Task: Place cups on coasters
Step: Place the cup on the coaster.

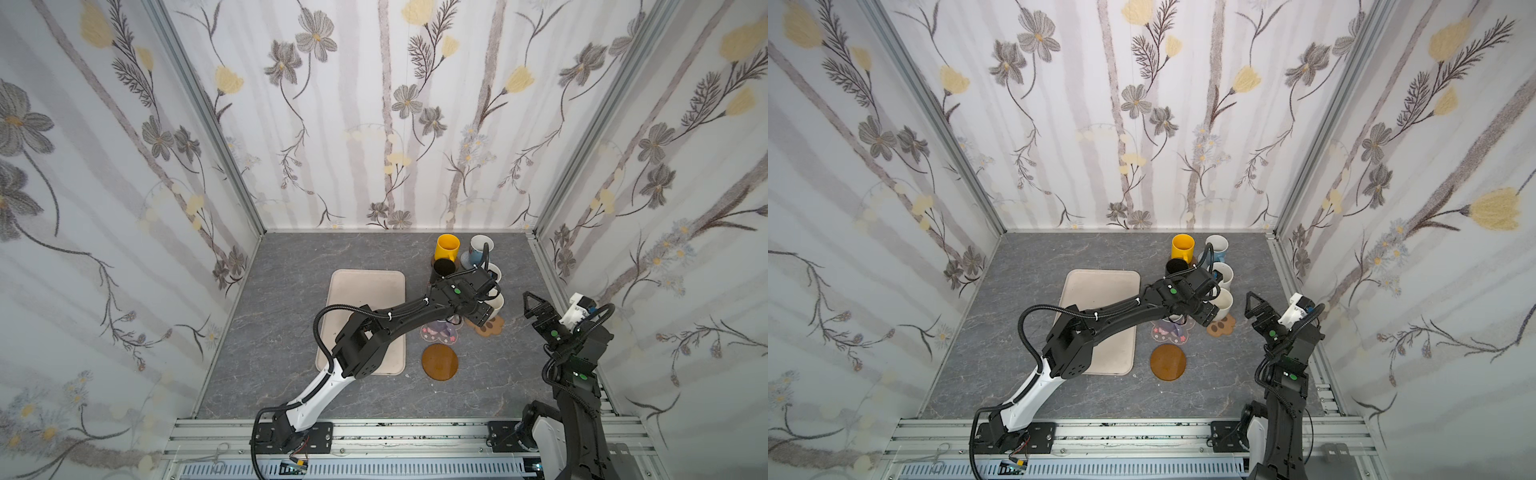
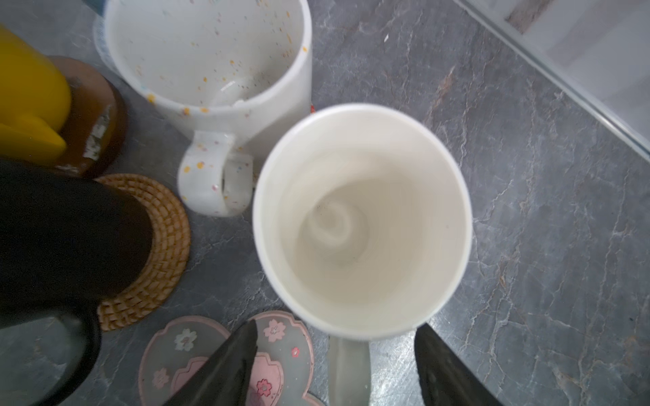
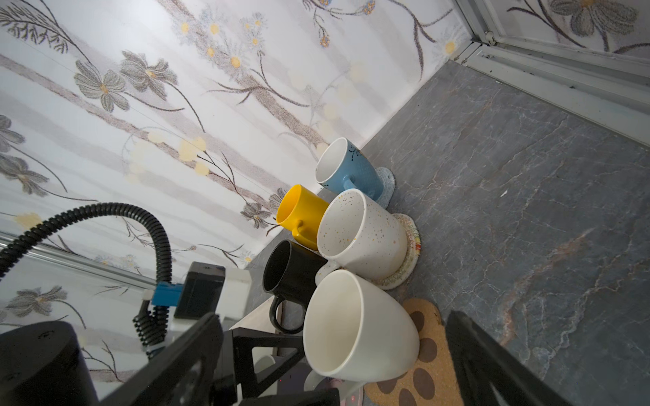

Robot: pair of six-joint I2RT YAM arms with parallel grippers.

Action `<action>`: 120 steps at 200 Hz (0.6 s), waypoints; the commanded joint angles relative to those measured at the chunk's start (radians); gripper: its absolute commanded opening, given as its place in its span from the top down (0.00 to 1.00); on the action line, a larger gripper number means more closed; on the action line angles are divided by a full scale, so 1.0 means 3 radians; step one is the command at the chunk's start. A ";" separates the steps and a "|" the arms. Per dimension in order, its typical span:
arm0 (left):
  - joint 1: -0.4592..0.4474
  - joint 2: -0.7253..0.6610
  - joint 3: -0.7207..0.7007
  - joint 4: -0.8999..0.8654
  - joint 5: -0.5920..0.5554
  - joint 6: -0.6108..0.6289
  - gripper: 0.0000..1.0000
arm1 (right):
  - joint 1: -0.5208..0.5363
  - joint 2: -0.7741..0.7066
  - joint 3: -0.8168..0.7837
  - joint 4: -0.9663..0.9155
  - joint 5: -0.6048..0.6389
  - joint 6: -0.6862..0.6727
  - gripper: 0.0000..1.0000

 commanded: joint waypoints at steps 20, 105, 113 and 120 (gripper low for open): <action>0.0057 -0.0306 0.0084 0.0069 -0.0186 -0.0083 0.10 | 0.0148 -0.0016 0.0156 0.0028 -0.0032 -0.0123 0.00; 0.0511 -0.1412 -0.0850 0.0098 -0.0215 -0.0431 0.00 | 0.1577 0.0152 0.1002 -0.0838 0.0930 -0.0828 0.00; 0.0557 -0.1542 -0.0989 0.0107 -0.0254 -0.0470 0.00 | 0.1692 0.0207 0.1064 -0.0859 0.0967 -0.0854 0.00; 0.0610 -0.1662 -0.1151 0.0113 -0.0283 -0.0503 0.01 | 0.1791 0.0260 0.1114 -0.0881 0.0995 -0.0871 0.00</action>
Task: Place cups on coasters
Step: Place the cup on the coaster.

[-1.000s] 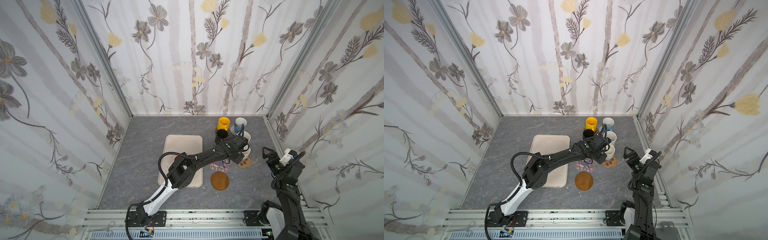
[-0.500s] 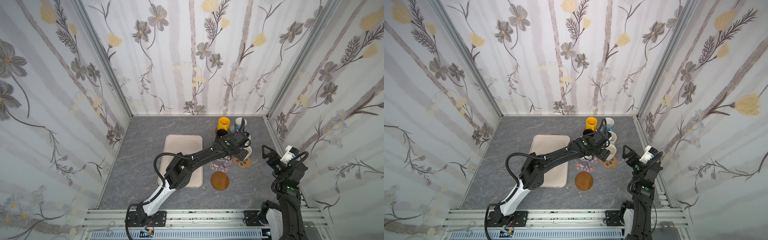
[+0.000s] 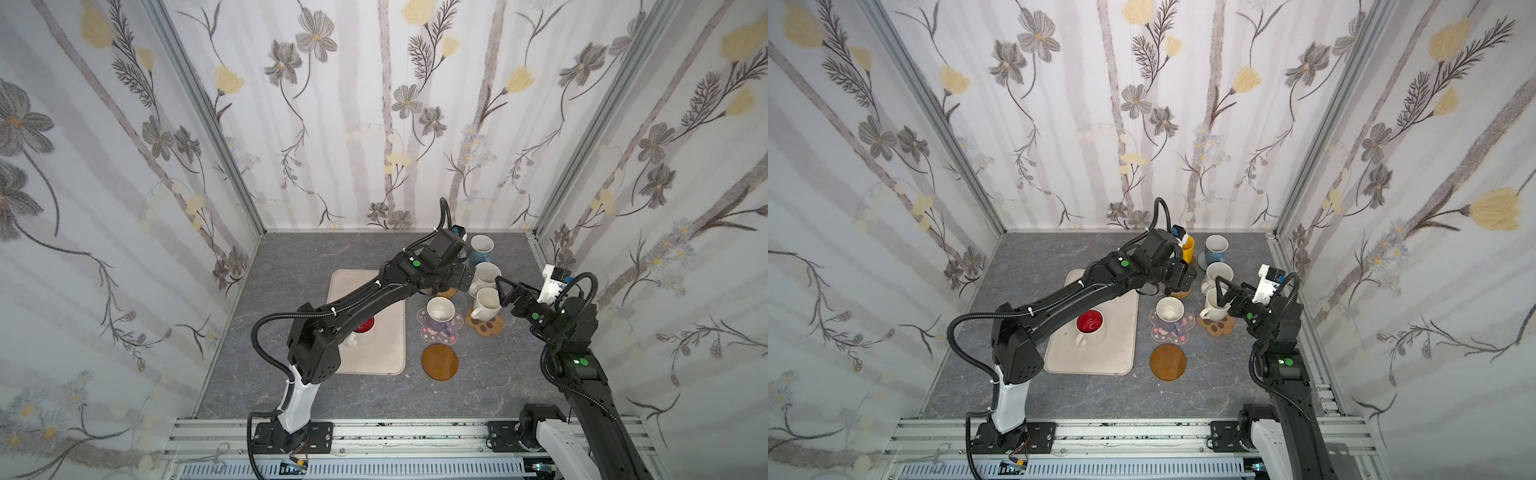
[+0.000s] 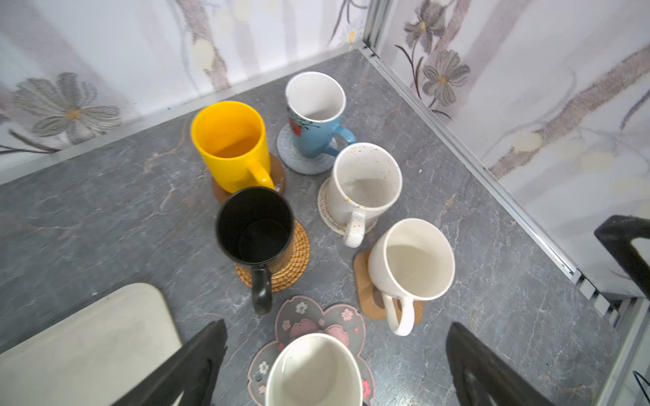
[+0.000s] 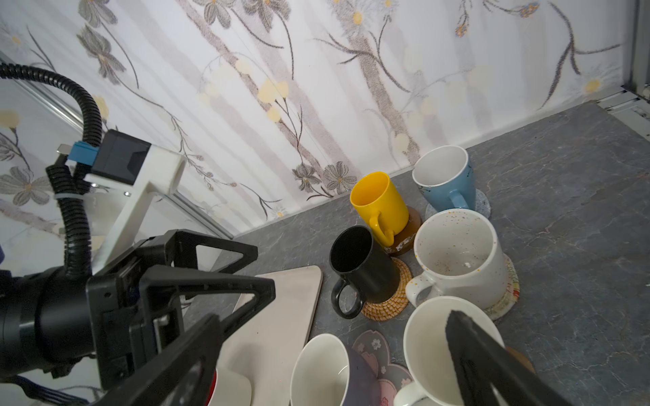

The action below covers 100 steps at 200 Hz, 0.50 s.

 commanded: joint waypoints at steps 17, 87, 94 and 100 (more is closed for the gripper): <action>0.0234 -0.0594 -0.0669 0.0076 -0.0210 -0.0273 0.04 | 0.0500 0.0279 0.0275 -0.0221 0.0329 -0.0245 0.02; 0.1031 -0.2062 -0.2636 0.0416 -0.0365 -0.0884 0.49 | 0.1823 0.1099 0.0782 -0.0215 0.0915 -0.0340 0.12; 0.1104 -0.2178 -0.2794 0.0425 -0.0353 -0.0937 0.57 | 0.1906 0.1207 0.0837 -0.0210 0.0906 -0.0338 0.14; 0.1160 -0.2270 -0.2930 0.0440 -0.0347 -0.0971 0.65 | 0.1971 0.1298 0.0881 -0.0205 0.0891 -0.0335 0.16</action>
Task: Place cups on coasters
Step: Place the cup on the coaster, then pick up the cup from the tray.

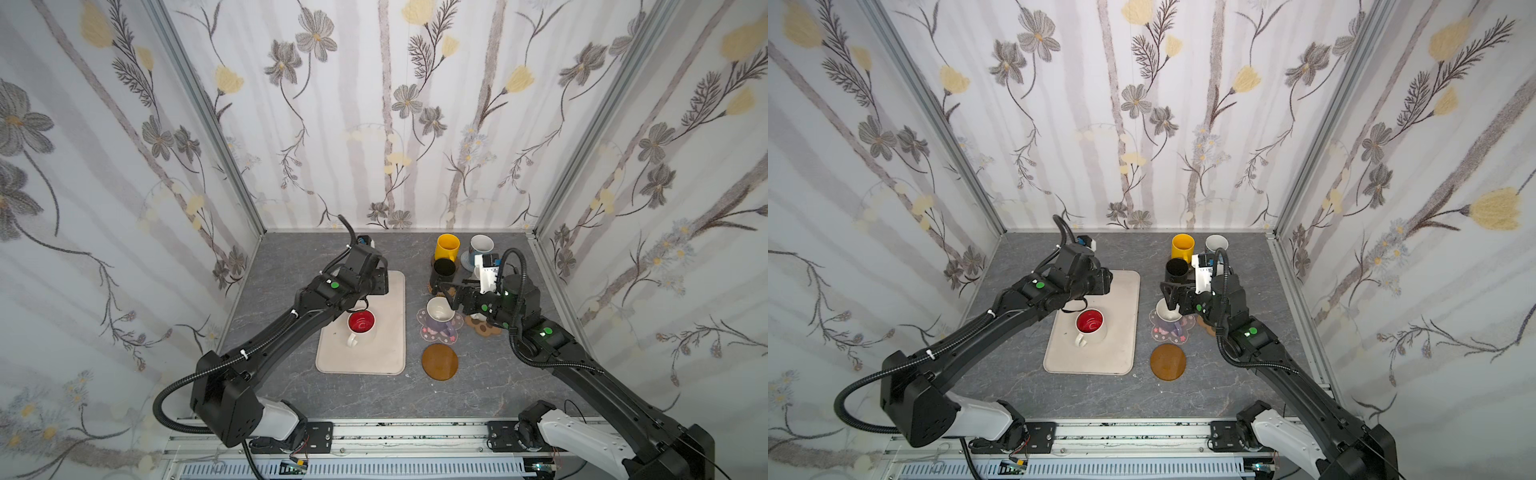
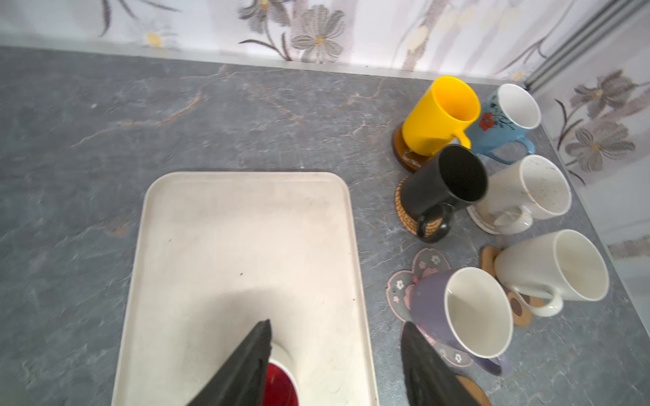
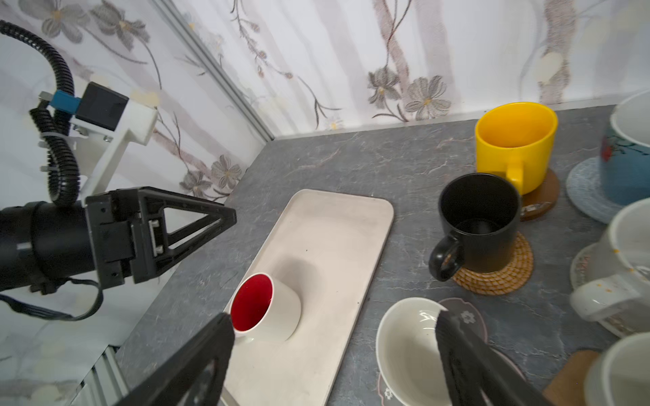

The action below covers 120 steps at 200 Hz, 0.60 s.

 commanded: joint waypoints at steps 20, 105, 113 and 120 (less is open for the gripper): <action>0.0319 -0.0596 -0.0801 0.0191 -0.0050 -0.0398 0.93 | 0.0383 0.0535 0.0279 0.0080 0.0111 -0.0033 0.23; 0.0521 -0.0935 -0.1743 0.0520 0.0313 -0.0585 0.82 | 0.0813 0.1429 0.0666 0.0109 -0.0126 0.0006 0.26; 0.0521 -0.0986 -0.1765 0.0534 0.0341 -0.0582 0.79 | 0.0813 0.1452 0.0671 0.0118 -0.0142 0.0013 0.25; 0.0524 -0.1033 -0.1781 0.0543 0.0359 -0.0577 0.77 | 0.0813 0.1466 0.0672 0.0121 -0.0156 0.0014 0.25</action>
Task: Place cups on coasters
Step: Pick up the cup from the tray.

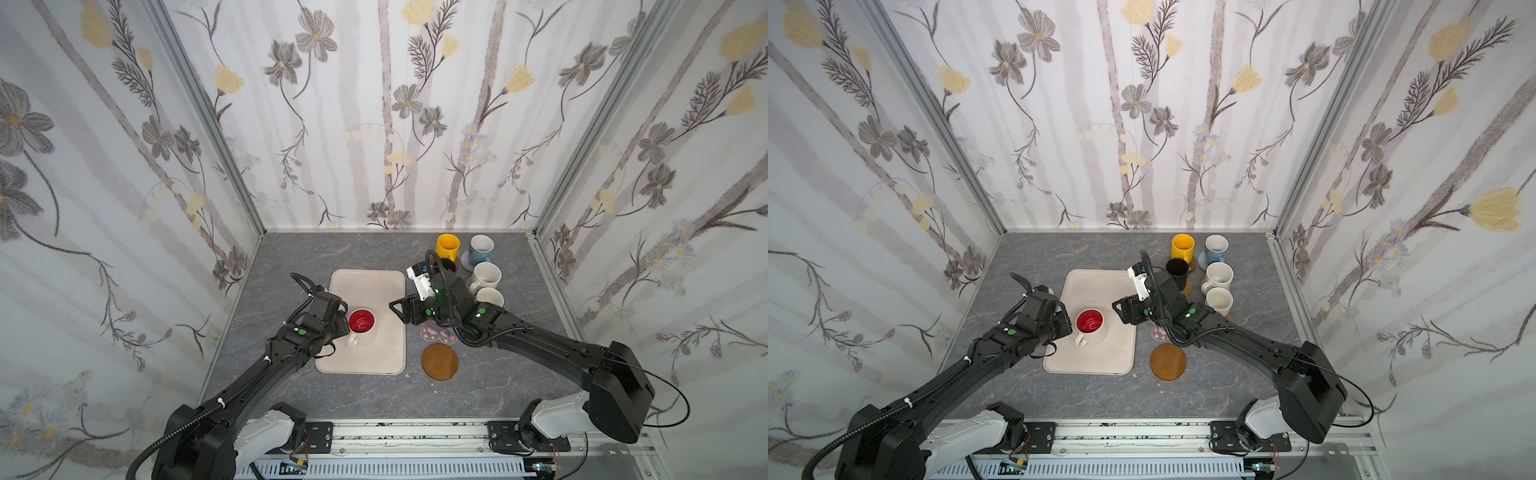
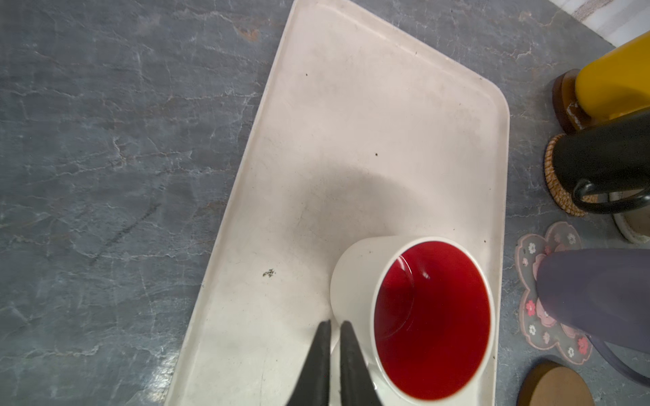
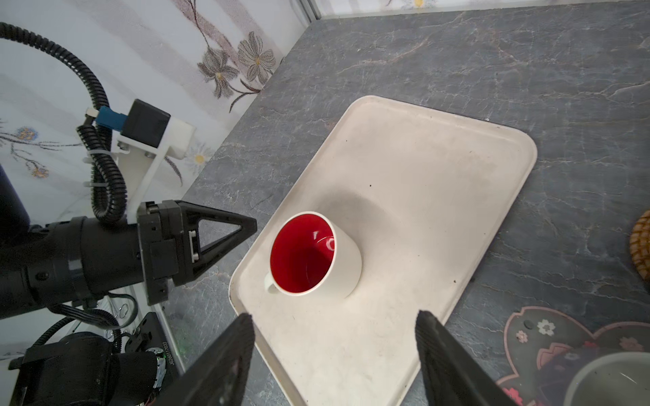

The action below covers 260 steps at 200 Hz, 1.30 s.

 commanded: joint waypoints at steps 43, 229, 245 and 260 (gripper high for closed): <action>0.0004 -0.0193 -0.0153 0.0222 0.0366 -0.0024 0.75 | 0.0007 0.0117 0.0074 0.0045 -0.0096 -0.0032 0.23; -0.0457 0.0410 -0.0053 0.0252 0.0305 -0.0127 0.61 | -0.0105 -0.0007 -0.0116 0.0105 -0.0135 -0.0117 0.20; -0.0488 0.0523 0.0002 0.0247 0.0285 -0.0108 0.60 | -0.0132 -0.0025 -0.0149 0.0109 -0.0143 -0.0117 0.20; -0.0518 0.0602 0.0064 0.0247 0.0256 -0.0068 0.60 | -0.0162 -0.0117 -0.0188 0.0115 -0.0146 -0.0122 0.20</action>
